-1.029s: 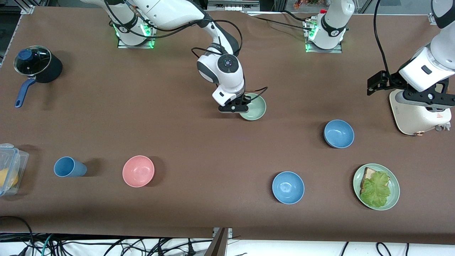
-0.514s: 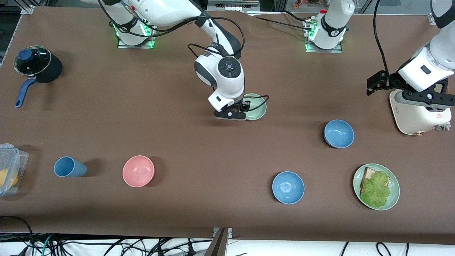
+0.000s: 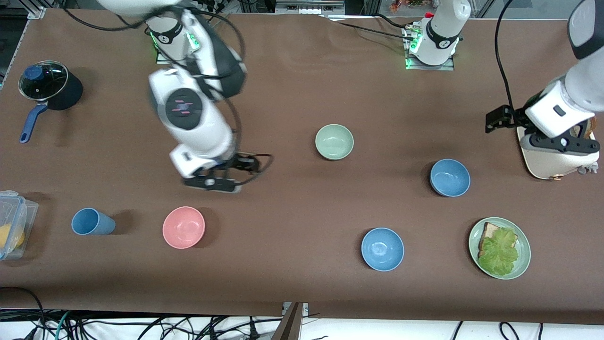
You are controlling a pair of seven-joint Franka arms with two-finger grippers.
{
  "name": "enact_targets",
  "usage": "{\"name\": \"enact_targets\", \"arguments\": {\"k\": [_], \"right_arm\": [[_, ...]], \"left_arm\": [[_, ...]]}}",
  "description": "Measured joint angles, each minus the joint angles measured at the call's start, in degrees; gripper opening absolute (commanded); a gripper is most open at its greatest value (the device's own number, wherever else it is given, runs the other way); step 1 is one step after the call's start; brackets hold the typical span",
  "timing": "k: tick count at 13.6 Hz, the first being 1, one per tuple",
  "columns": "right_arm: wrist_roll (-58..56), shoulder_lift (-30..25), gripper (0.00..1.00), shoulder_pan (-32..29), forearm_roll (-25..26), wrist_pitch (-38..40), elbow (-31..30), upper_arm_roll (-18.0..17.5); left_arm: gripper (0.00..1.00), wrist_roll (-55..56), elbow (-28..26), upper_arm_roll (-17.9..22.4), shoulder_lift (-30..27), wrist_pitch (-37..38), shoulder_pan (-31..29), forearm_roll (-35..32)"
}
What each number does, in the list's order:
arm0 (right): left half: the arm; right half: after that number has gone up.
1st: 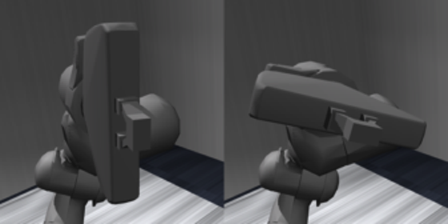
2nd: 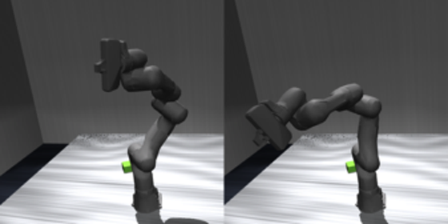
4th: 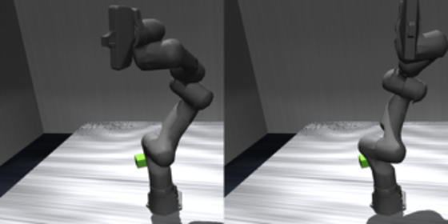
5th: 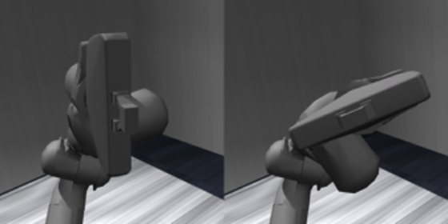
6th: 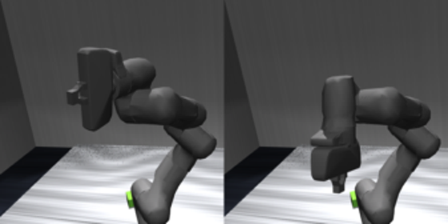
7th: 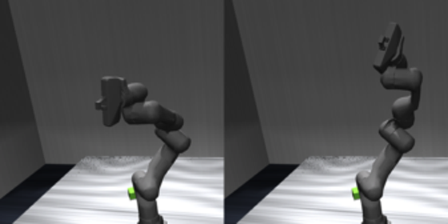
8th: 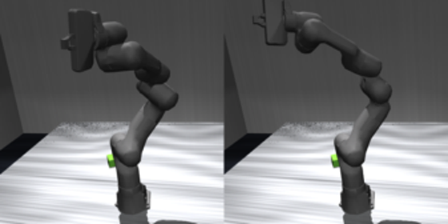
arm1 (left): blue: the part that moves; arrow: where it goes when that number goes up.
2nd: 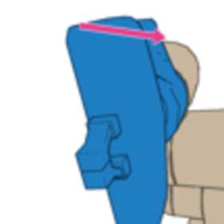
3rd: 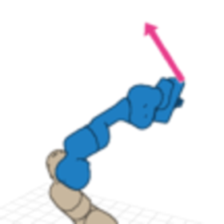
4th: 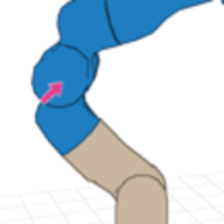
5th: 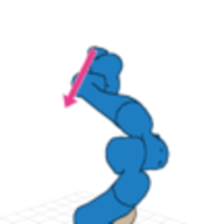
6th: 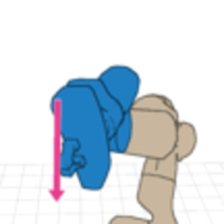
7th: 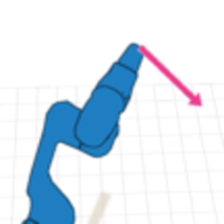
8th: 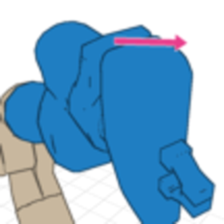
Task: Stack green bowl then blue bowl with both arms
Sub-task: 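Release the green bowl and withdraw the right gripper to rest, then reach the left gripper to the blue bowl and grasp its rim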
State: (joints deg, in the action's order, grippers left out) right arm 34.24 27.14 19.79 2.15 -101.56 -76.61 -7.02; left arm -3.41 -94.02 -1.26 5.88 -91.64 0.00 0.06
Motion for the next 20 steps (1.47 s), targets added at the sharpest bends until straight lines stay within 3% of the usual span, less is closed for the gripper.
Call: {"name": "enact_targets", "arguments": {"k": [4, 7, 12, 15, 16, 17, 18, 19, 20], "right_arm": [[-14.22, -10.81, 1.0, -10.63, -4.73, 9.23, -4.25, 1.19], [-19.87, -16.4, 1.0, -13.15, -5.69, 11.31, -8.14, 5.49], [-21.31, -17.9, 1.0, -12.98, -5.67, 11.72, -9.02, 7.01], [-21.32, -17.9, 1.0, -12.97, -5.66, 11.7, -9.0, 7.21], [-21.32, -17.9, 1.0, -12.98, -5.56, 11.69, -8.94, 7.34], [-21.34, -17.9, 1.0, -12.98, -5.08, 11.97, -8.85, 7.43], [-21.41, -17.91, 1.0, -12.95, -3.93, 12.87, -8.8, 7.45], [-21.43, -17.91, 1.0, -12.82, -2.31, 13.76, -8.79, 7.39], [-21.42, -17.91, 1.0, -12.58, -1.12, 14.04, -8.79, 7.32]], "left_arm": [[1.0, -1.32, 0.37, 0.42, 5.63, -1.22, -4.72, 0.0], [1.0, -1.74, -0.16, 0.36, 12.94, -4.06, -5.37, 0.01], [1.0, -6.16, -0.9, 0.29, 27.71, -13.89, -6.47, 0.02], [0.97, -7.2, -3.06, -0.02, 30.62, -19.39, -6.49, 1.03], [0.81, -7.39, -4.07, -0.28, 30.63, -21.02, -6.47, 1.03], [0.54, -7.52, -4.69, -0.5, 30.63, -21.98, -6.4, 1.03], [0.11, -7.69, -5.04, -0.63, 30.63, -22.36, -6.33, 1.03], [0.0, -8.25, -5.12, -0.7, 30.62, -22.44, -6.32, 1.03], [0.0, -8.64, -5.11, -0.7, 30.58, -22.32, -6.33, 1.03]]}}
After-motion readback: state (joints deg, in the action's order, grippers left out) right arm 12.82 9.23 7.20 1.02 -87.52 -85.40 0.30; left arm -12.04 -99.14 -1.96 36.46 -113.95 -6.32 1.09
